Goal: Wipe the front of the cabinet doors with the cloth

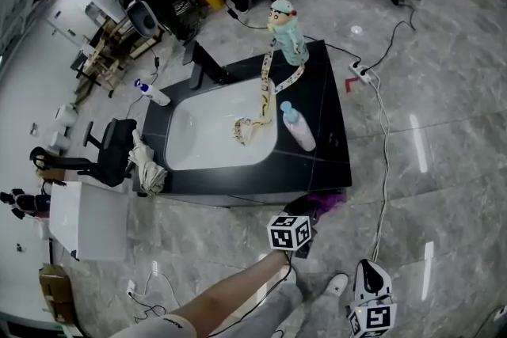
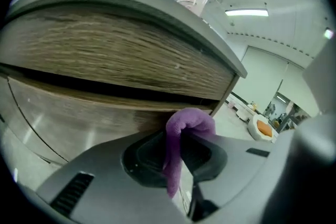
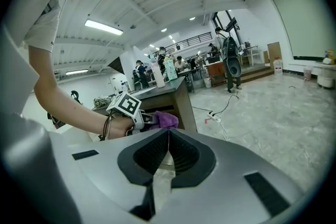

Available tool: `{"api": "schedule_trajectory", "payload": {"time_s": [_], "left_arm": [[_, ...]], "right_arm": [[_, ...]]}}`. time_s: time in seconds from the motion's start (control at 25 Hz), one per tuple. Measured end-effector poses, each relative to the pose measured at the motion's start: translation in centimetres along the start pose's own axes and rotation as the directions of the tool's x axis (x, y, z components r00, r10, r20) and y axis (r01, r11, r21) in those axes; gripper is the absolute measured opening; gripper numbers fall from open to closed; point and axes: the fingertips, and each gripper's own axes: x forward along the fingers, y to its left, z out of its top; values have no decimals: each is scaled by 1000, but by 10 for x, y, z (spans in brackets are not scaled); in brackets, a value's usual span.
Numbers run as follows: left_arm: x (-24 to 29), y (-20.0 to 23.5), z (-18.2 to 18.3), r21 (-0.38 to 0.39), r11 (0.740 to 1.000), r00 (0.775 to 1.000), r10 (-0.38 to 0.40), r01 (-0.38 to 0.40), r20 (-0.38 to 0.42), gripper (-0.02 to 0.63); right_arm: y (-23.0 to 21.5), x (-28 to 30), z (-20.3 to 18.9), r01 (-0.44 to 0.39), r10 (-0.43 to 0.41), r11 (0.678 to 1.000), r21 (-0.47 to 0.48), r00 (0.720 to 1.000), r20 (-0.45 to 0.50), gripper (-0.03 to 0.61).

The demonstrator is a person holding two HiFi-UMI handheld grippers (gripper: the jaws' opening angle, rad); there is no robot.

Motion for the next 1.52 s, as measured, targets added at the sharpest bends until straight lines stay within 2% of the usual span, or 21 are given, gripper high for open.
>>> {"api": "schedule_trajectory", "payload": {"time_s": [0.2,0.4,0.68,0.84,0.96,1.12,1.28,1.4,1.52], "left_arm": [[-5,31,-8,-47,999,999,11,-13,-35,57],[-23,80,-16,-85,995,997,37,-43,-65,57],[-65,166,-19,-79,990,991,107,-114,-82,57],[-84,207,-19,-73,987,987,140,-146,-79,57],[-99,236,-18,-123,972,980,194,-199,-51,57],[-117,271,-22,-199,938,959,284,-283,-26,57],[-122,278,-20,-119,939,946,325,-324,-9,57],[-126,269,-25,-144,920,928,371,-365,15,57],[-118,232,-37,-143,924,933,359,-354,11,57]], "right_arm": [[30,23,-4,-21,20,1000,-13,1000,-18,28],[73,54,-3,-79,77,996,-42,996,-52,28],[126,100,2,-168,157,981,-96,981,-110,28],[153,123,9,-217,203,968,-130,973,-109,28],[164,134,18,-241,227,959,-150,968,-107,28],[159,138,15,-261,243,954,-149,961,-130,28],[149,144,2,-299,280,945,-135,949,-145,28],[138,137,1,-340,319,930,-138,935,-152,28],[112,121,-1,-343,323,931,-125,933,-159,28]]}}
